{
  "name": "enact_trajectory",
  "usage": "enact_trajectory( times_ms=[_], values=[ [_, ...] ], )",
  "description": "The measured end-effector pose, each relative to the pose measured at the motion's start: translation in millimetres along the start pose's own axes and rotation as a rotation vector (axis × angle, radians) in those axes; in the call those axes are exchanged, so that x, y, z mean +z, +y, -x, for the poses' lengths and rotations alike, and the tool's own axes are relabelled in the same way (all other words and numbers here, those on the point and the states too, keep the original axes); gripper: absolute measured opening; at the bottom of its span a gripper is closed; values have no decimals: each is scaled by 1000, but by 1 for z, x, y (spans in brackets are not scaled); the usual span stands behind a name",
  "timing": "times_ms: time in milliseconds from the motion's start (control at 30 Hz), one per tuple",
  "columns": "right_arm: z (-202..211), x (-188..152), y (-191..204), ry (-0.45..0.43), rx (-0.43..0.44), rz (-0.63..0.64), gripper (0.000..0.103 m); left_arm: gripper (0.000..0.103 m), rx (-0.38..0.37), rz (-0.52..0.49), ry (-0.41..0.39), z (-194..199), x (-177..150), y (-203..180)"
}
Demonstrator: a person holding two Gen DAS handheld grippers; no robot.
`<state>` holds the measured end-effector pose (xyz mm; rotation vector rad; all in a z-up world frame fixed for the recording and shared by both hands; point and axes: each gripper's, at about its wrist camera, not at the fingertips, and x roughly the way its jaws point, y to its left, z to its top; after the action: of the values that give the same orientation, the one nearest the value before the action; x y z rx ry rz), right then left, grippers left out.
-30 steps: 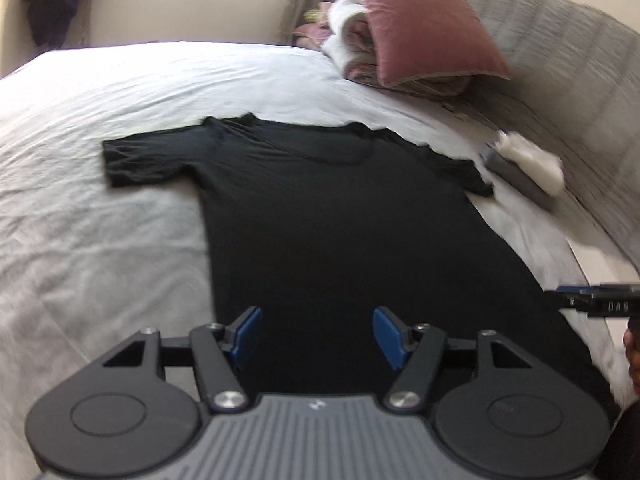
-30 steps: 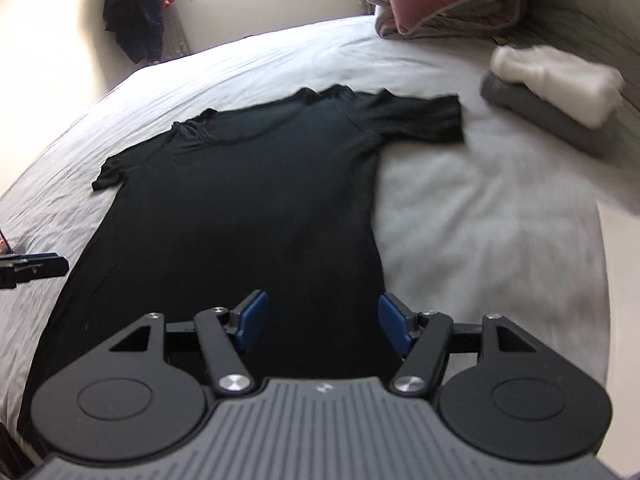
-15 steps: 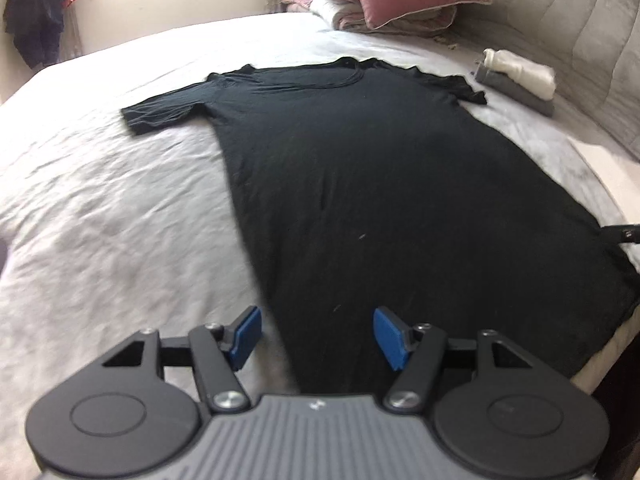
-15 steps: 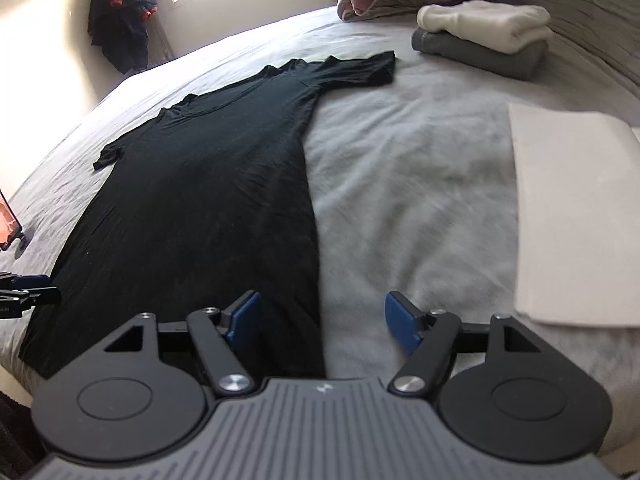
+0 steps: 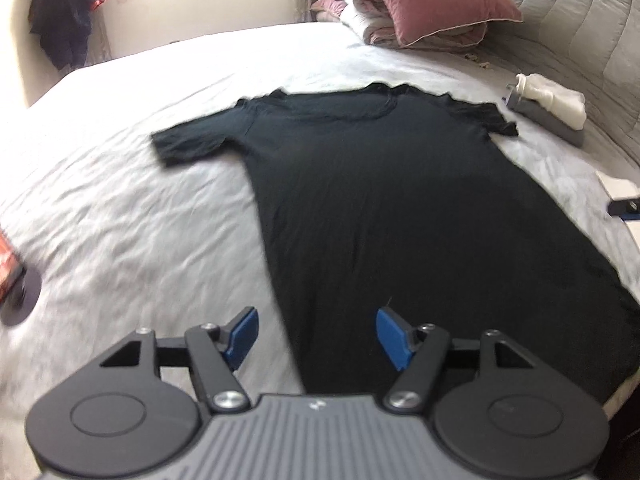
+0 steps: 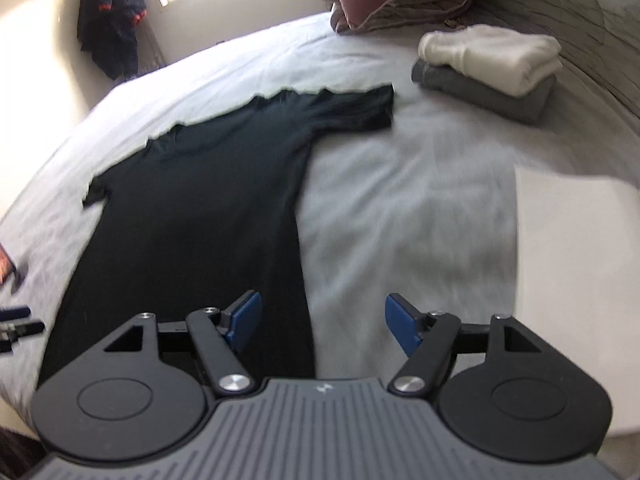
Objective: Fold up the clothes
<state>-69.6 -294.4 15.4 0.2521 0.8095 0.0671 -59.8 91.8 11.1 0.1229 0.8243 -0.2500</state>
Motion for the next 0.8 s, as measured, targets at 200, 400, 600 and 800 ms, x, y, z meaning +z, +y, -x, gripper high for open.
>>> enact_trajectory(
  times_ms=[200,400,600,800],
  values=[
    [-17,52,10,-70,-12,36,72,73,-36,-8,-38,-22,48,-25],
    [-57,100,-1,-115,17,10,72,74,-61,0,-68,-71,93,-53],
    [-114,136,-32,-133,19,-91,72,74,-112,26,-88,-136,134,-80],
    [-157,162,-67,-184,-7,-150,68,72,-165,-1,-96,-185,175,-110]
  ],
)
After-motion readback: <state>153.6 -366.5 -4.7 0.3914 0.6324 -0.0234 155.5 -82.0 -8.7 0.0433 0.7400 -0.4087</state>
